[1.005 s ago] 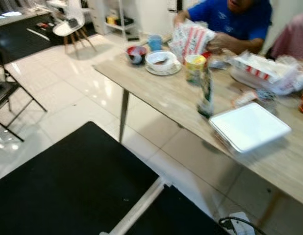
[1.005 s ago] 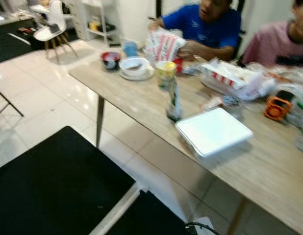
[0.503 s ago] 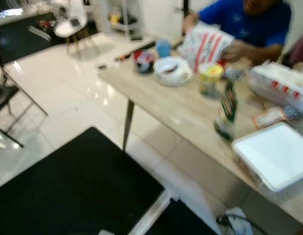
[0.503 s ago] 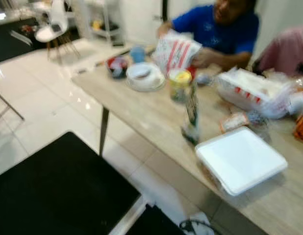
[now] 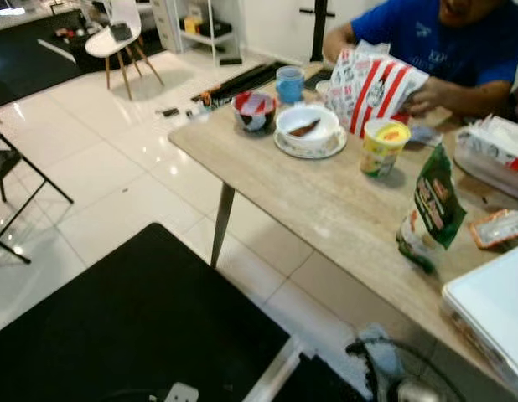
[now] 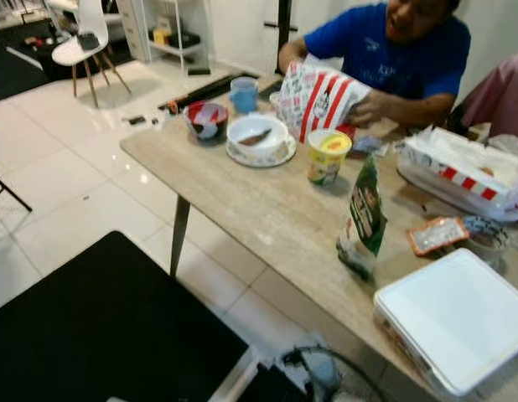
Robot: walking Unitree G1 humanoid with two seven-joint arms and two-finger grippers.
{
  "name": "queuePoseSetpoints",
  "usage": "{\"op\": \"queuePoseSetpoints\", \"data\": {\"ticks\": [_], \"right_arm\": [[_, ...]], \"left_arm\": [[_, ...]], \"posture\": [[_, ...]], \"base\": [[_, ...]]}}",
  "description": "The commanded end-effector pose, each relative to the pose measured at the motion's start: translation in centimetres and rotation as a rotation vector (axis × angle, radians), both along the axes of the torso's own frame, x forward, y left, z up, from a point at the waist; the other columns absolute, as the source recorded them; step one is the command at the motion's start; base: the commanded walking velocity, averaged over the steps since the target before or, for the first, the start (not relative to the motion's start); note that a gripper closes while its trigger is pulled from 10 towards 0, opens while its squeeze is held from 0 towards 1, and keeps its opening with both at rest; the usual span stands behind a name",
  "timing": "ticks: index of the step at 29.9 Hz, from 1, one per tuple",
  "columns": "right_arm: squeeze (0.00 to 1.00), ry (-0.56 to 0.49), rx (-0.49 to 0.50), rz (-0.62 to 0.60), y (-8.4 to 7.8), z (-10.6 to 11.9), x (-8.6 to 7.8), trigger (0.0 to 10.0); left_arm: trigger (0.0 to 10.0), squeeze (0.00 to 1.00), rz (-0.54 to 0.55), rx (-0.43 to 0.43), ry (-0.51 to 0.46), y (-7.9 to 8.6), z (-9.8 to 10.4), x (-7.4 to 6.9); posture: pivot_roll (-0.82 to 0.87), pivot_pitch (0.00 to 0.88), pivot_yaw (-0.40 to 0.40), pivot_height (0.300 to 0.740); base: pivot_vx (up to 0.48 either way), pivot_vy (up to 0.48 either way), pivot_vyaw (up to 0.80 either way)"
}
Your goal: Restocking fridge
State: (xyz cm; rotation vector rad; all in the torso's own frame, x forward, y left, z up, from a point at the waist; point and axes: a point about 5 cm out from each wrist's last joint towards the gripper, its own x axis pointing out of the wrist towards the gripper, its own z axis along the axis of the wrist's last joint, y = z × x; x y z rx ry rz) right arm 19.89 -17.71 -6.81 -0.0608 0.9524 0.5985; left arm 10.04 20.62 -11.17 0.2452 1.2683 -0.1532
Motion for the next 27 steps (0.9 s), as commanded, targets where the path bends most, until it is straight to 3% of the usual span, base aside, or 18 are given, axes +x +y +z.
{"op": "queuePoseSetpoints", "data": {"ticks": [1,4,7,9,10,12,13,15,18,20,21,24,25,27], "right_arm": [[0.00,0.006,0.086,0.102,1.3,0.3,0.1,10.0],[0.00,0.011,0.253,0.273,3.5,1.7,1.3,10.0],[0.00,0.041,0.275,0.413,4.4,2.2,1.4,10.0],[0.00,0.039,0.364,0.539,5.4,3.3,2.0,10.0],[0.00,0.039,0.364,0.539,5.4,3.3,2.0,10.0],[0.00,0.014,0.493,0.660,6.8,5.0,2.8,10.0],[0.00,0.014,0.493,0.660,6.8,5.0,2.8,10.0],[0.00,-0.038,0.627,0.725,7.9,7.0,3.7,10.0],[0.00,-0.084,0.716,0.743,8.5,8.4,4.3,10.0],[0.00,-0.250,0.940,0.685,9.2,12.7,6.4,10.0],[0.00,-0.250,0.940,0.685,9.2,12.7,6.4,10.0],[0.00,-0.449,1.145,0.600,8.8,17.5,8.0,10.0],[0.00,-0.449,1.145,0.600,8.8,17.5,8.0,10.0],[0.00,-0.588,1.241,0.547,8.1,20.5,8.9,10.0]], "left_arm": [[10.0,0.00,0.015,-0.002,0.022,0.0,-0.2,-0.7],[10.0,0.00,0.008,-0.004,0.017,-0.2,-0.2,-0.5],[10.0,0.00,0.008,-0.004,0.017,-0.2,-0.1,-0.4],[10.0,0.00,0.006,-0.004,0.017,-0.2,-0.1,-0.4],[10.0,0.00,0.006,-0.004,0.017,-0.2,-0.1,-0.4],[10.0,0.00,0.004,-0.003,0.019,-0.2,-0.1,-0.4],[10.0,0.00,0.004,-0.003,0.019,-0.2,-0.1,-0.4],[10.0,0.00,0.006,-0.003,0.022,-0.2,-0.2,-0.5],[10.0,0.00,0.006,-0.004,0.024,-0.2,-0.2,-0.6],[10.0,0.00,0.006,-0.006,0.031,-0.1,-0.2,-0.9],[10.0,0.00,0.006,-0.006,0.031,-0.1,-0.2,-0.9],[10.0,0.00,0.000,-0.006,0.039,-0.1,-0.3,-1.1],[10.0,0.00,0.000,-0.006,0.039,-0.1,-0.3,-1.1],[10.0,0.00,0.000,-0.007,0.040,-0.1,-0.3,-1.1]], "posture": [[-0.05,0.029,0.037,0.740],[-0.05,0.030,0.040,0.740],[-0.05,0.031,0.040,0.740],[-0.05,0.042,0.040,0.740],[-0.05,0.042,0.040,0.740],[-0.05,0.042,0.040,0.740],[-0.05,0.042,0.040,0.740],[-0.05,0.040,0.040,0.740],[-0.05,0.040,0.041,0.740],[-0.05,0.054,0.044,0.740],[-0.05,0.054,0.044,0.740],[-0.06,0.045,0.049,0.740],[-0.06,0.045,0.049,0.740],[-0.06,0.047,0.054,0.740]], "base": [[0.000,0.000,0.00],[0.000,0.000,0.00],[0.000,0.000,0.00],[0.000,0.000,0.00],[0.000,0.000,0.00],[0.000,0.000,0.00],[0.000,0.000,0.00],[0.000,0.000,0.00],[0.000,0.000,0.00],[0.000,0.000,0.00],[0.000,0.000,0.00],[0.000,0.000,0.00],[0.000,0.000,0.00],[0.000,0.000,0.00]]}}
